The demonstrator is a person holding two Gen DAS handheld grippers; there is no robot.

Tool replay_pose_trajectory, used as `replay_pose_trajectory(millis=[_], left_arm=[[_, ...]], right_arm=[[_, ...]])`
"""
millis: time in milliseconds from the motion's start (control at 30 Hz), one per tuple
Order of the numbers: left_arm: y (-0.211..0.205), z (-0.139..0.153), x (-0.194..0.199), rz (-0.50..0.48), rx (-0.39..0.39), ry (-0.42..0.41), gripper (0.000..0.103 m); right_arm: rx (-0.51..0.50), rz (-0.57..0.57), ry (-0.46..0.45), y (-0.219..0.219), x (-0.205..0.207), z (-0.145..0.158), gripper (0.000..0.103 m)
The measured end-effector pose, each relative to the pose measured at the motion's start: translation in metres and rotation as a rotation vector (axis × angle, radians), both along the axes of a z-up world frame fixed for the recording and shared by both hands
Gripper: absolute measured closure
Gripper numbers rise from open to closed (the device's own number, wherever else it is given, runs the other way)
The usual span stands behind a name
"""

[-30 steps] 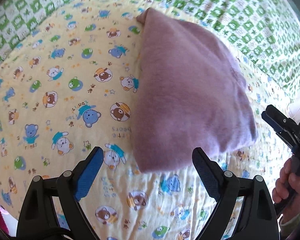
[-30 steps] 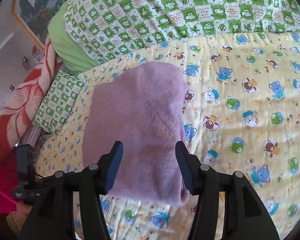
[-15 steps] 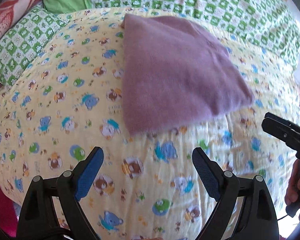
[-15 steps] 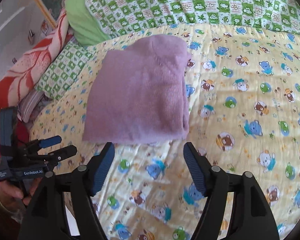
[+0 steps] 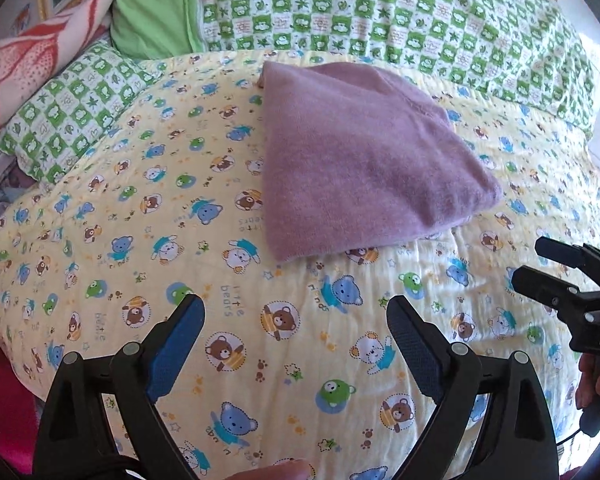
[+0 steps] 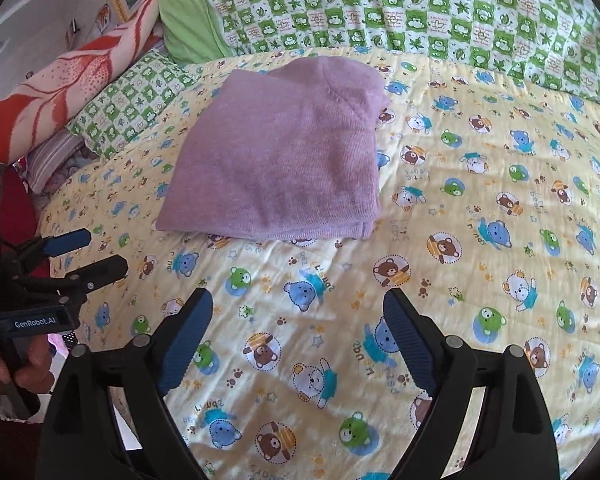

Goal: Fold small clothes

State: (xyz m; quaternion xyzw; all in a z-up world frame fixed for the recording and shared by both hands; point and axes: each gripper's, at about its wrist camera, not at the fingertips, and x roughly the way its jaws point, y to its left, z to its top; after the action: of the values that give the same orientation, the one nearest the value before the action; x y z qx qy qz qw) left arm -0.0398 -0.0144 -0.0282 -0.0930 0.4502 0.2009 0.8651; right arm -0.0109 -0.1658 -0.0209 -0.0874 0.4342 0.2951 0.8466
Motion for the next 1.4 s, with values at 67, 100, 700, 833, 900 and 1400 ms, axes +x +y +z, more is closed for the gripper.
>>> replay_pose_trajectory(millis=[67, 100, 700, 833, 900, 1400], left_arm=[[0.003, 0.003, 0.000, 0.006, 0.004, -0.009, 0.009], [0.004, 0.003, 0.000, 0.007, 0.004, -0.013, 0.009], [0.023, -0.001, 0.020, 0.050, 0.018, -0.029, 0.008], [0.030, -0.001, 0.023, 0.074, 0.026, -0.039, 0.008], [0.031, -0.001, 0.025, 0.077, 0.030, -0.044, 0.008], [0.023, -0.003, 0.033, 0.059, 0.044, -0.043, 0.007]], right_arm=[[-0.006, 0.009, -0.016, 0.001, -0.001, 0.002, 0.015], [-0.011, 0.013, -0.022, 0.002, -0.001, 0.002, 0.015], [-0.029, 0.042, -0.061, 0.024, 0.012, 0.000, 0.012], [-0.031, 0.046, -0.071, 0.029, 0.013, -0.003, 0.012], [-0.027, 0.044, -0.071, 0.031, 0.015, -0.004, 0.012], [-0.015, 0.015, -0.076, 0.032, 0.028, -0.009, 0.012]])
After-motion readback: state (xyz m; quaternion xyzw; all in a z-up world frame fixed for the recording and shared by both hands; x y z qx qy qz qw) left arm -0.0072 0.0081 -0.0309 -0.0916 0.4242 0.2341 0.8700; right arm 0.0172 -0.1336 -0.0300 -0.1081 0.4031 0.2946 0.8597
